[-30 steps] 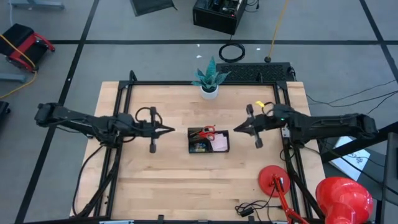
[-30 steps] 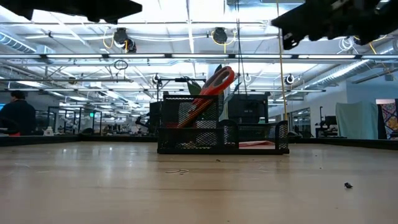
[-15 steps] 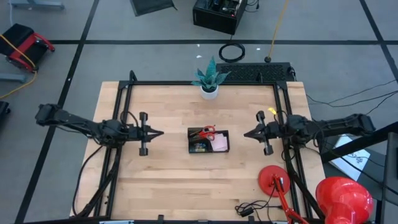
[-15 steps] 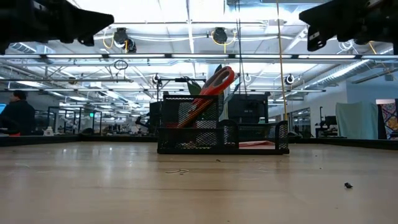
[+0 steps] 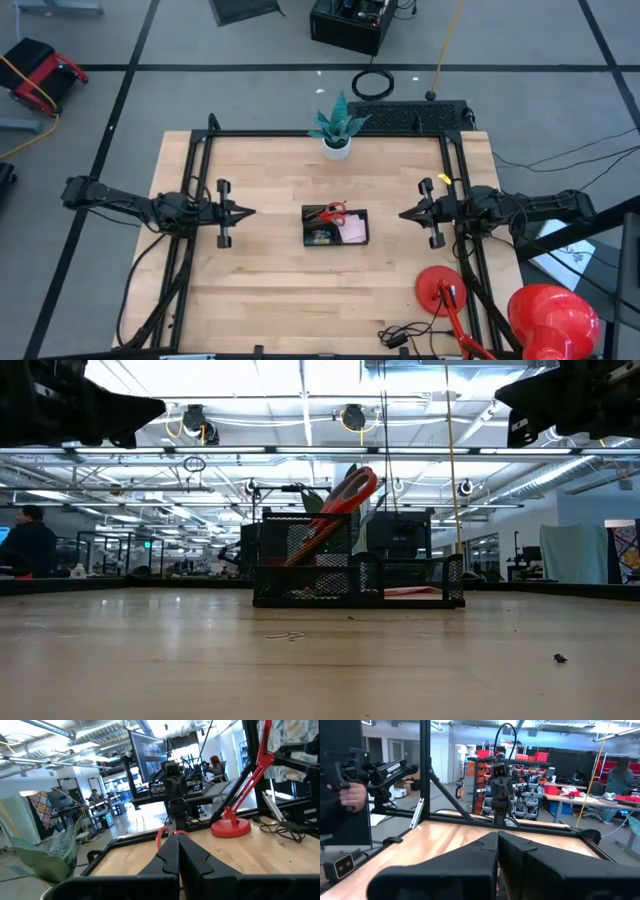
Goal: Pick and place office supplies into organizer
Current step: Return to Home Position
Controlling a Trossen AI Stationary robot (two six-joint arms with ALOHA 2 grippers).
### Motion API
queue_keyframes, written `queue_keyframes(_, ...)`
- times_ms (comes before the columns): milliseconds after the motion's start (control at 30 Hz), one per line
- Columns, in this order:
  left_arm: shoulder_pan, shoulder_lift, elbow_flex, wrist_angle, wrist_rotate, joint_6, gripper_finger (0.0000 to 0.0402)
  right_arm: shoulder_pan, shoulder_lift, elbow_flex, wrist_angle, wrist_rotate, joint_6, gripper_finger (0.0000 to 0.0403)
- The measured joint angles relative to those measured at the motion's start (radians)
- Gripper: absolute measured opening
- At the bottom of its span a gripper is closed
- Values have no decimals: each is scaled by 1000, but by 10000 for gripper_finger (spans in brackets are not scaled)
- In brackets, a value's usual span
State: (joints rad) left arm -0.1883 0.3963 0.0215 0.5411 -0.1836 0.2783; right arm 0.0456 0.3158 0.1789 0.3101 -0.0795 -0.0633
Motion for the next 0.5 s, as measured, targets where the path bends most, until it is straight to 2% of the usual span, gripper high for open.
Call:
queue_keyframes(233,0,-72,-12,-70,-27,-12,0,0,-106,-63,-11,0,25,0)
queue_keyframes(500,0,-82,-12,-87,-27,-20,0,0,-177,-119,-12,6,45,0)
